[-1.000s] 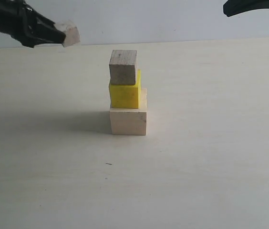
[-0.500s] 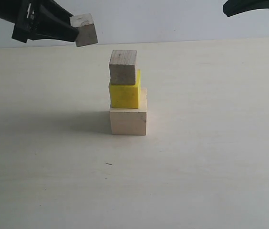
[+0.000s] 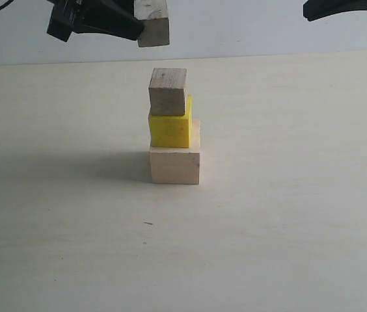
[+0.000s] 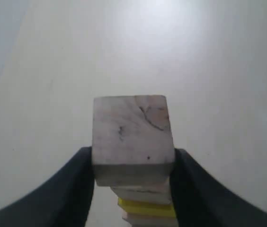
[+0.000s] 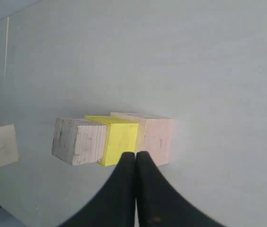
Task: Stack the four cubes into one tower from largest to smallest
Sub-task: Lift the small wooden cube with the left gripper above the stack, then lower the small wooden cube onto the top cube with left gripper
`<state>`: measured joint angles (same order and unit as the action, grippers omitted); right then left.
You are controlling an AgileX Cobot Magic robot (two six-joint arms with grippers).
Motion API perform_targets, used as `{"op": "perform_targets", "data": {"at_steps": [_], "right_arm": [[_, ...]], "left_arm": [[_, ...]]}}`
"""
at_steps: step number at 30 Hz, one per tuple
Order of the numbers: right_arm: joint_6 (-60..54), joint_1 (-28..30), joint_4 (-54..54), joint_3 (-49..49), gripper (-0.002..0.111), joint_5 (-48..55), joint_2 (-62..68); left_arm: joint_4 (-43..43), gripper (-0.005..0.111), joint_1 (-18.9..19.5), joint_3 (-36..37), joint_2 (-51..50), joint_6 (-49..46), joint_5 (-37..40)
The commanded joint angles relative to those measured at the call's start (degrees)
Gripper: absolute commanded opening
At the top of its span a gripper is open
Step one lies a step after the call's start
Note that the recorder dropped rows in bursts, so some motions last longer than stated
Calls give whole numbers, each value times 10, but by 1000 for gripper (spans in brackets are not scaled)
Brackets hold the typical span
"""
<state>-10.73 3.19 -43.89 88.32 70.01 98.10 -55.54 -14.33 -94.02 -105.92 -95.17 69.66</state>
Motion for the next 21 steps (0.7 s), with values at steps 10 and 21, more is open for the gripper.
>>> {"op": "perform_targets", "data": {"at_steps": [10, 21], "right_arm": [[-2, 1, -6, 1, 0, 0, -7], [-2, 1, -6, 1, 0, 0, -7]], "left_arm": [[-24, 0, -6, -3, -36, -20, 3], [-20, 0, -17, 1, -36, -17, 3]]}}
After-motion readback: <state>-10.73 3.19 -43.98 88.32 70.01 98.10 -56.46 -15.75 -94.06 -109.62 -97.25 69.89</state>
